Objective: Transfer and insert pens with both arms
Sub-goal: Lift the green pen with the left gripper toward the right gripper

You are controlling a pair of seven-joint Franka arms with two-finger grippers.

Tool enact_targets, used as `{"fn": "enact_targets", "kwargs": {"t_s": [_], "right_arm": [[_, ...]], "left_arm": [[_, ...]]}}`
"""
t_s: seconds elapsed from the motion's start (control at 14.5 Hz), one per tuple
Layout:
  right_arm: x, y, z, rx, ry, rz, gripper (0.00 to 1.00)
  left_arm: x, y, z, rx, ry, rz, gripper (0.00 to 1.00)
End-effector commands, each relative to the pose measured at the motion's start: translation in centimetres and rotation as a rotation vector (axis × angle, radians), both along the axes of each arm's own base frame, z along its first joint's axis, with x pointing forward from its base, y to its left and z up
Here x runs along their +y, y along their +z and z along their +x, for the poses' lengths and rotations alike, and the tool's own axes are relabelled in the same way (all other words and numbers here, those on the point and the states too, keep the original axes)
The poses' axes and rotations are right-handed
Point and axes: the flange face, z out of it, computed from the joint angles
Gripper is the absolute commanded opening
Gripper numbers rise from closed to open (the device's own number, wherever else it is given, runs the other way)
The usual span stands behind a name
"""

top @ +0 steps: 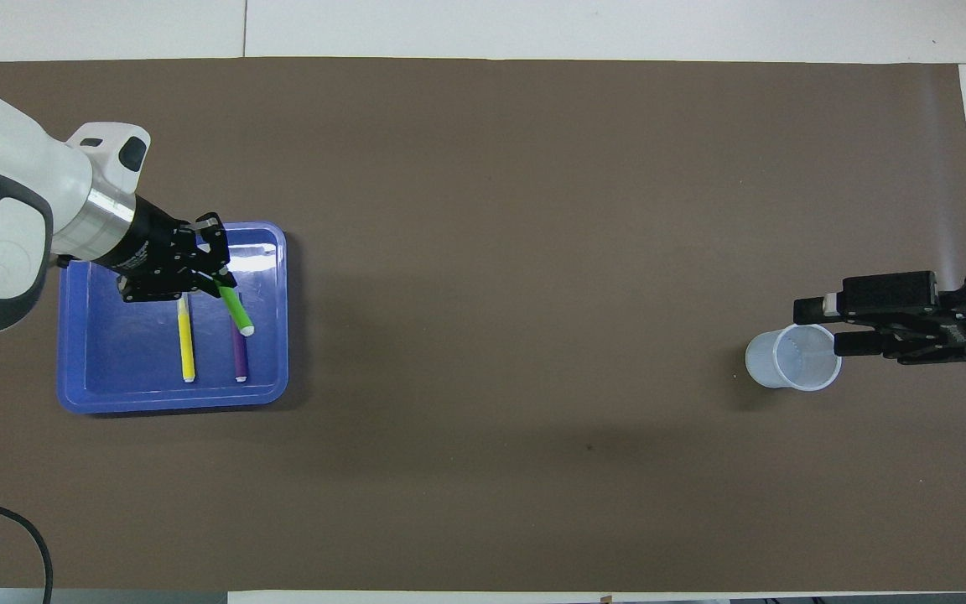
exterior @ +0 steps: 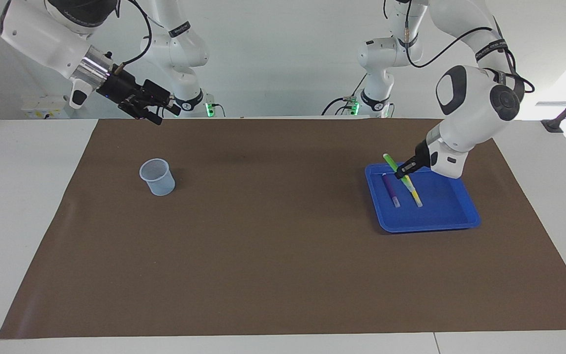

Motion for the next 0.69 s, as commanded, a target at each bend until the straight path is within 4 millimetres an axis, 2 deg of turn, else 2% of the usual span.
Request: {"fn": "enact_targets", "kwargs": {"t_s": [0.0,0.14,0.28,0.48,0.62], "right_arm": [[0.6,0.2,-0.6,0.007,-0.088,0.038,1.00],[2.0,0.2,-0.6,0.006,-0.070,0.034,1.00],[3.0,0.1,-0.5,-0.004,-0.065,0.027,1.00],[4.7,0.2,-0.4,0.028,-0.156,0.091,1.00],[8.3,0.2,-0.2,0.029,-0.162,0.072,1.00]], "left_arm": [[-4.5,2.7,-2.5,0.075,0.204,-0.023,0.00],[-7.8,4.1,-3.7,0.120,0.334,-0.062,0.00],[-9.3,4.7,-4.5,0.176,0.434,-0.106,0.00],[-12.9,4.9,-5.6,0.247,0.625,-0.125,0.00],[-15.3,4.9,-6.5,0.274,0.686,-0.135,0.00]]}}
